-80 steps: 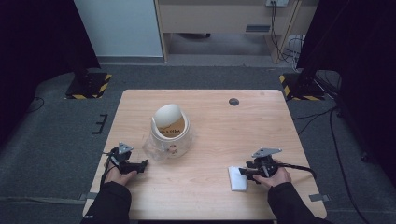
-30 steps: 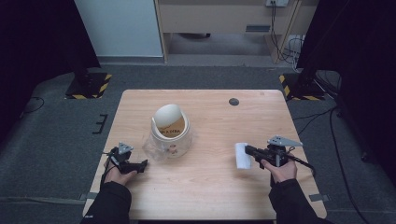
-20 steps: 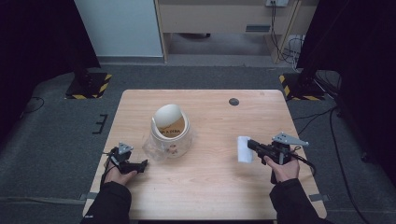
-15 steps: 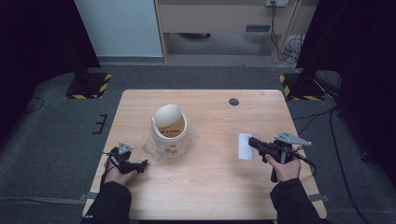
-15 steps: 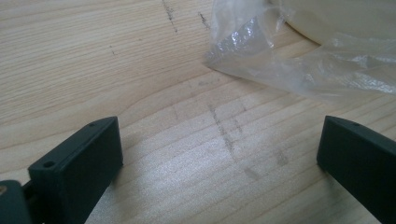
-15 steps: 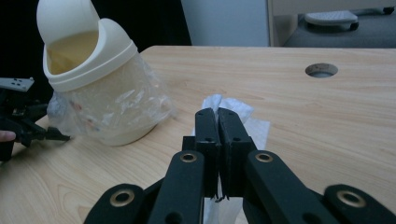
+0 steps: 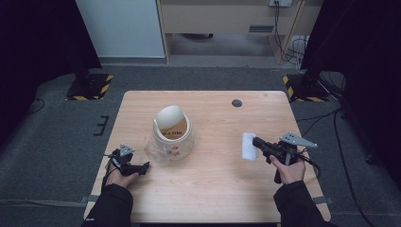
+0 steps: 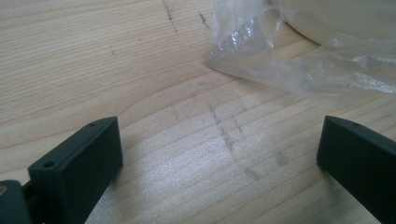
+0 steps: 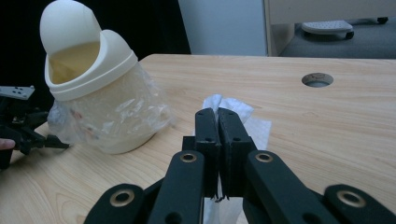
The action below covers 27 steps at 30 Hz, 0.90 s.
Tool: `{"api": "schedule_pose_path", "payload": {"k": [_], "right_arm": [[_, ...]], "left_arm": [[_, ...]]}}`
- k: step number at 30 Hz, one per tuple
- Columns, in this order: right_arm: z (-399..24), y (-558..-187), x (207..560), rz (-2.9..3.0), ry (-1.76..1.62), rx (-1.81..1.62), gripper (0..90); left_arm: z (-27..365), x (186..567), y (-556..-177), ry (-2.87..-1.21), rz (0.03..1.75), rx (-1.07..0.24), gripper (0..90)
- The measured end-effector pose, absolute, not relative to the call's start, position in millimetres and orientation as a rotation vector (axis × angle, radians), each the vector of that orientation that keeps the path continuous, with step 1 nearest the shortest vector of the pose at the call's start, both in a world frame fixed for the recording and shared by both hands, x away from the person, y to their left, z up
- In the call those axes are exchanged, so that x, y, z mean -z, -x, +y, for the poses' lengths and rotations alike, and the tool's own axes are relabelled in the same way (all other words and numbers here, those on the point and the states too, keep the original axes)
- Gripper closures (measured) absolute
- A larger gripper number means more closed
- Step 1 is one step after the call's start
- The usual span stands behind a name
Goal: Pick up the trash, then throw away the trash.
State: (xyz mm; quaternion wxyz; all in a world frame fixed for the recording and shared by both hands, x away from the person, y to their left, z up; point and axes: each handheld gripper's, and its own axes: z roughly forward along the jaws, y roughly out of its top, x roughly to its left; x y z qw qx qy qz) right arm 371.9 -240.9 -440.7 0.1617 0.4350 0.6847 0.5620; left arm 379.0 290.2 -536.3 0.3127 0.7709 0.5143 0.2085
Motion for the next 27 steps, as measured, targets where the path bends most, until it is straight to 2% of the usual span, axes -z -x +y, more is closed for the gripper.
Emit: {"api": "schedule_pose_path", "payload": {"k": [17, 27], "right_arm": [[-235, -373, 406, 1.844, -1.127, -1.714, 87.9], [-212, -382, 379, 1.792, -1.036, -1.792, 87.9]], "left_arm": [[290, 536, -379, -2.033, 1.356, -0.551, 0.0], [290, 536, -379, -2.033, 1.355, -0.551, 0.0]]}}
